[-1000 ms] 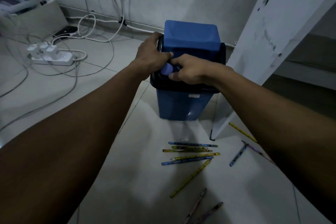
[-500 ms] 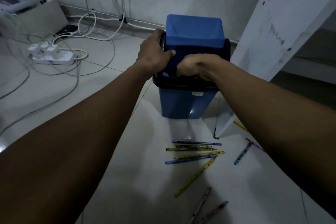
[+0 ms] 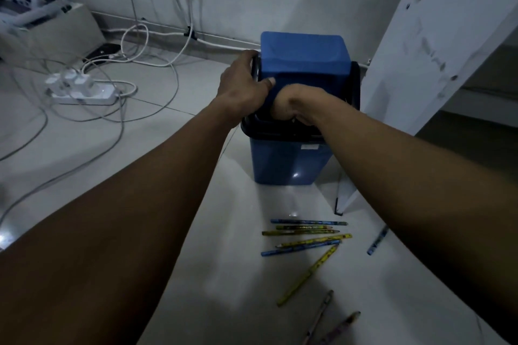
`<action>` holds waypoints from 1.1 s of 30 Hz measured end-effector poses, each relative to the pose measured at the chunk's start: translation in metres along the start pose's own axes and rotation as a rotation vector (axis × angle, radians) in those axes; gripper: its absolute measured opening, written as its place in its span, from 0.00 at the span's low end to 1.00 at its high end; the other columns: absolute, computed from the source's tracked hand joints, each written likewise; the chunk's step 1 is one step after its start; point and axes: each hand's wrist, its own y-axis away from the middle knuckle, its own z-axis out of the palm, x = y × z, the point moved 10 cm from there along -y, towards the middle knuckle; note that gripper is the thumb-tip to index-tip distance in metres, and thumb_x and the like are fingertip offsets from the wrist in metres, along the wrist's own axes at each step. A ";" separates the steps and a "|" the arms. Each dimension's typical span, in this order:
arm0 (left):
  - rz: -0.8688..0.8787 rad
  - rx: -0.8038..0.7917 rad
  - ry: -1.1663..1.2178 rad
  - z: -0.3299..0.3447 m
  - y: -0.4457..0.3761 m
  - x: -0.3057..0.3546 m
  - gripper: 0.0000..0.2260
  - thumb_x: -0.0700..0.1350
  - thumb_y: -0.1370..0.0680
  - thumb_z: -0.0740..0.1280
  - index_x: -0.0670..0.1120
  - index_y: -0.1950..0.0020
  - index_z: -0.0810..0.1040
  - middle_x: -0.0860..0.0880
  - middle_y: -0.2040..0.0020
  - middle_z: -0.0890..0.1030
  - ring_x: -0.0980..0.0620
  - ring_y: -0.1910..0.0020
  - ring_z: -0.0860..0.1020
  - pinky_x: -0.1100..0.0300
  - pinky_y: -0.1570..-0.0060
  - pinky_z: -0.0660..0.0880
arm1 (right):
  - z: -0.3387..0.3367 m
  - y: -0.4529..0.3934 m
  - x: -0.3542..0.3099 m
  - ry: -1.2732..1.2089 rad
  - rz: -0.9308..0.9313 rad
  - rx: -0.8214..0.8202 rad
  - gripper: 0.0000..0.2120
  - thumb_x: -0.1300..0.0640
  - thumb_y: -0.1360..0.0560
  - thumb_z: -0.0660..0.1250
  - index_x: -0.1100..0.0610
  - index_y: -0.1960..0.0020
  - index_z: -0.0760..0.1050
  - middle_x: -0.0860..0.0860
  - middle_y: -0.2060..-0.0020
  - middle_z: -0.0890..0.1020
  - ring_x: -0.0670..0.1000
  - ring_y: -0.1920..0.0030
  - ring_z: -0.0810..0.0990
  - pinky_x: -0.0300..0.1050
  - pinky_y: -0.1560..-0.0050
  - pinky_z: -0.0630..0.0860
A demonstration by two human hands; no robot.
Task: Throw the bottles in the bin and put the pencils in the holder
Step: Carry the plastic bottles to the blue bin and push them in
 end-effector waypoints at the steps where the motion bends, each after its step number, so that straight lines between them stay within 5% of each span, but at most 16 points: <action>1: 0.010 0.006 -0.012 0.000 0.000 0.000 0.29 0.44 0.24 0.69 0.51 0.24 0.63 0.45 0.29 0.70 0.45 0.33 0.71 0.57 0.36 0.70 | -0.009 -0.002 0.011 -0.079 0.045 0.077 0.07 0.62 0.21 0.63 0.60 0.44 0.75 0.56 0.56 0.76 0.53 0.63 0.72 0.41 0.64 0.71; 2: 0.027 0.003 -0.022 0.000 0.000 0.002 0.32 0.45 0.24 0.69 0.53 0.23 0.59 0.43 0.28 0.67 0.45 0.31 0.69 0.56 0.34 0.69 | -0.020 -0.002 0.021 -0.162 0.069 0.163 0.04 0.64 0.24 0.66 0.58 0.55 0.73 0.56 0.54 0.74 0.51 0.67 0.69 0.40 0.67 0.70; 3: 0.055 -0.010 -0.036 0.001 -0.001 0.005 0.34 0.46 0.24 0.69 0.55 0.22 0.56 0.42 0.27 0.63 0.43 0.30 0.67 0.53 0.32 0.69 | -0.027 -0.004 0.032 -0.218 0.092 0.222 0.11 0.66 0.27 0.68 0.56 0.62 0.68 0.57 0.53 0.73 0.49 0.69 0.68 0.39 0.70 0.68; 5: 0.138 -0.051 -0.098 0.006 -0.002 0.014 0.35 0.48 0.25 0.69 0.57 0.22 0.56 0.42 0.24 0.57 0.40 0.27 0.63 0.47 0.29 0.66 | -0.034 0.000 0.042 -0.259 0.079 0.275 0.17 0.65 0.30 0.72 0.55 0.65 0.64 0.55 0.55 0.74 0.47 0.69 0.68 0.38 0.71 0.68; 9: 0.214 -0.087 -0.229 0.018 -0.007 0.027 0.25 0.49 0.23 0.67 0.51 0.26 0.68 0.43 0.23 0.59 0.42 0.25 0.60 0.55 0.26 0.59 | -0.036 0.018 0.046 -0.330 0.093 0.314 0.18 0.58 0.39 0.81 0.56 0.58 0.72 0.54 0.55 0.77 0.51 0.59 0.78 0.43 0.59 0.78; 13: 0.204 -0.050 -0.272 0.017 -0.012 0.032 0.20 0.48 0.23 0.67 0.48 0.31 0.74 0.43 0.28 0.67 0.43 0.29 0.67 0.56 0.29 0.64 | -0.037 0.028 0.053 -0.319 0.128 0.408 0.35 0.51 0.47 0.84 0.59 0.44 0.77 0.55 0.47 0.81 0.55 0.50 0.81 0.51 0.48 0.82; 18: 0.224 -0.019 -0.292 0.011 -0.013 0.035 0.19 0.49 0.23 0.67 0.47 0.32 0.75 0.44 0.32 0.73 0.45 0.33 0.71 0.57 0.34 0.67 | -0.041 0.038 0.061 -0.265 0.185 0.519 0.31 0.48 0.40 0.81 0.55 0.42 0.74 0.54 0.42 0.78 0.59 0.45 0.80 0.54 0.45 0.79; 23: 0.236 -0.003 -0.323 0.011 -0.014 0.034 0.19 0.51 0.22 0.66 0.48 0.32 0.75 0.44 0.33 0.75 0.45 0.34 0.73 0.57 0.36 0.67 | -0.046 0.034 0.053 -0.097 0.188 0.566 0.16 0.55 0.27 0.69 0.55 0.40 0.74 0.56 0.40 0.78 0.60 0.40 0.78 0.52 0.46 0.75; 33: 0.263 -0.086 -0.427 0.014 -0.017 0.039 0.19 0.52 0.20 0.63 0.45 0.31 0.74 0.40 0.35 0.75 0.42 0.35 0.73 0.57 0.39 0.67 | -0.049 0.038 0.045 0.051 0.110 0.613 0.15 0.56 0.28 0.71 0.56 0.43 0.75 0.55 0.44 0.79 0.60 0.43 0.80 0.49 0.54 0.73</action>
